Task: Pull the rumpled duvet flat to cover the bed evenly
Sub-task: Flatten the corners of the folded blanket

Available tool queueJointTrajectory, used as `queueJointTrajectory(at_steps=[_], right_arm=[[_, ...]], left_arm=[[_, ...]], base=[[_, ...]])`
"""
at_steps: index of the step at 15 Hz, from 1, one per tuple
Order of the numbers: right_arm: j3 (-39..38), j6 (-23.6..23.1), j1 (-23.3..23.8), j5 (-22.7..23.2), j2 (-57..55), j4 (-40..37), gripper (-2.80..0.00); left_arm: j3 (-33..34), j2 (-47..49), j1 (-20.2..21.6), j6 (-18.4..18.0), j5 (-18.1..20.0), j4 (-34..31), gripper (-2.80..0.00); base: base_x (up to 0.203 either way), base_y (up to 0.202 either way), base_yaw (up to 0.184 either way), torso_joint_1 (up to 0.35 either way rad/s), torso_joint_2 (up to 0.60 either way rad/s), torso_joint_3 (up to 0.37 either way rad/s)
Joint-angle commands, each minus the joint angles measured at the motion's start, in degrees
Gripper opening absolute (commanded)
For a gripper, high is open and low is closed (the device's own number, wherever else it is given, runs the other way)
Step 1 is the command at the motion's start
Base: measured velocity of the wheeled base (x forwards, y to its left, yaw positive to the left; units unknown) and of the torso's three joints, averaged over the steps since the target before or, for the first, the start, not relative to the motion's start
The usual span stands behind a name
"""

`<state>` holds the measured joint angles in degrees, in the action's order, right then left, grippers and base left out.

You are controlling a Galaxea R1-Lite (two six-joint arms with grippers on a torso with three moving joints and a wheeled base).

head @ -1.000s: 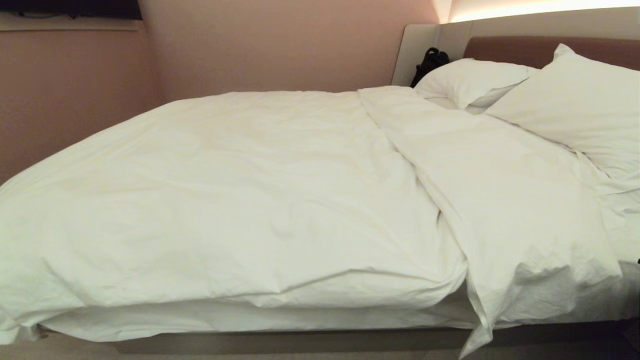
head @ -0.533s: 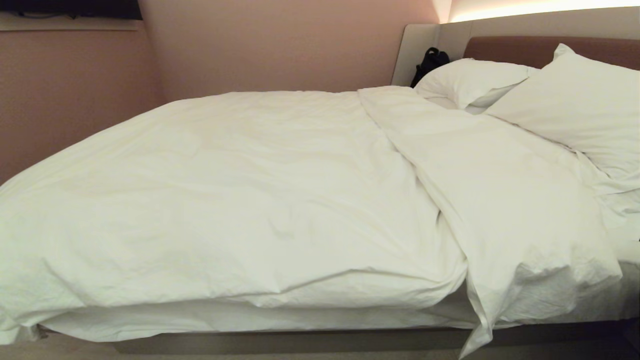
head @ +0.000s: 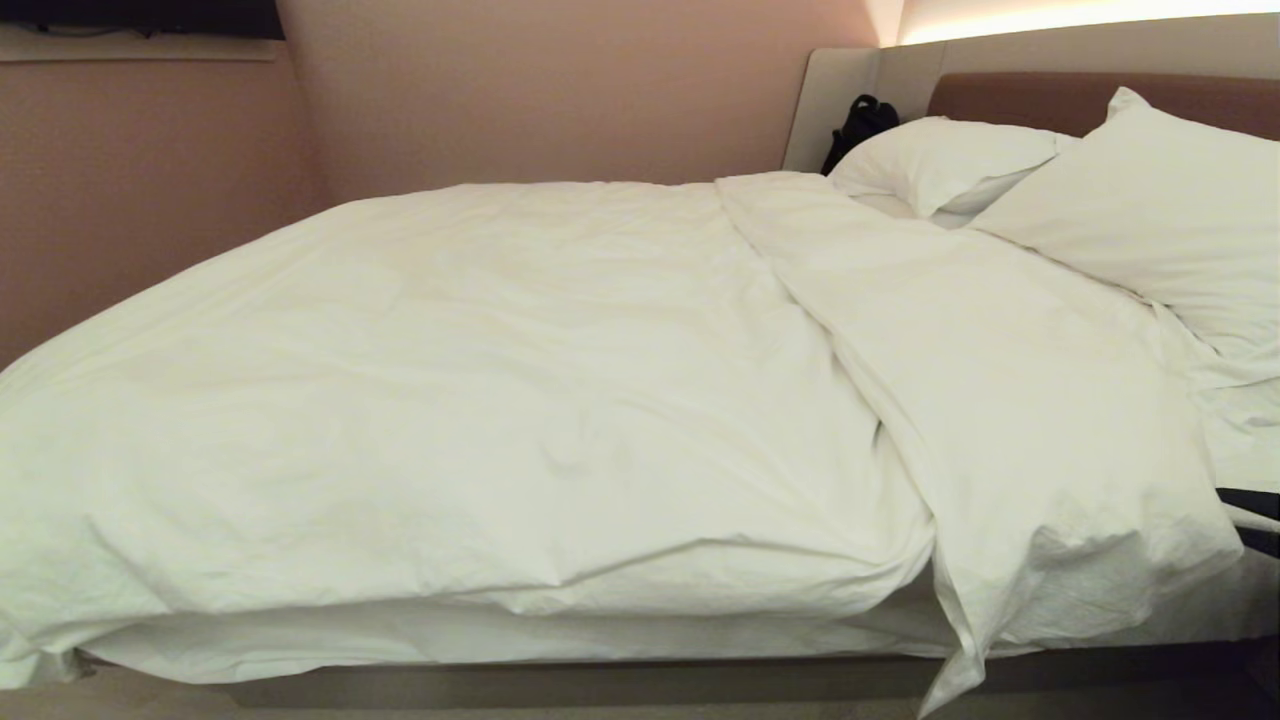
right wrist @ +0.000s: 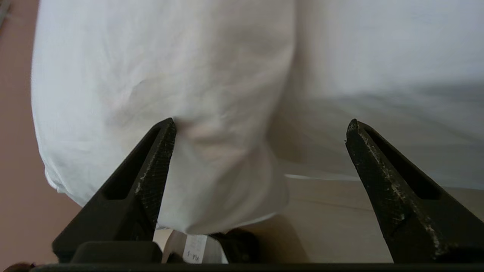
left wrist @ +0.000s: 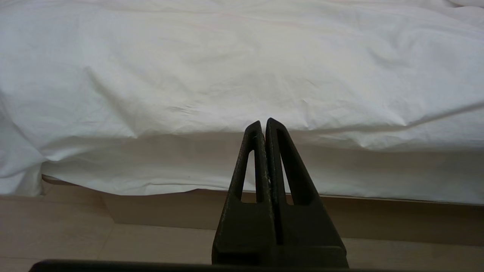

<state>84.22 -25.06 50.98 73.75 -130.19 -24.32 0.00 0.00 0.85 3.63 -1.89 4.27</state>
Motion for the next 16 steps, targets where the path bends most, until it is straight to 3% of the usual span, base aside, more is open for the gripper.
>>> queueJointTrajectory(at_steps=[1, 9, 16], right_arm=[[0.2, -1.8, -1.0, 0.4, -0.7, -2.5, 0.00], [3.1, -7.5, -3.4, 0.6, -0.6, -8.3, 0.00], [6.7, -8.1, -5.8, 0.9, -2.8, -11.9, 0.00]], left_arm=[[0.0, 0.0, 0.0, 0.1, 0.0, 0.0, -2.80], [0.0, 0.0, 0.0, 0.1, 0.0, 0.0, -2.80], [0.0, 0.0, 0.0, 0.1, 0.0, 0.0, -2.80]], base=[[0.000, 0.000, 0.000, 0.000, 0.00, 0.000], [0.000, 0.000, 0.000, 0.000, 0.00, 0.000], [0.000, 0.000, 0.000, 0.000, 0.00, 0.000]])
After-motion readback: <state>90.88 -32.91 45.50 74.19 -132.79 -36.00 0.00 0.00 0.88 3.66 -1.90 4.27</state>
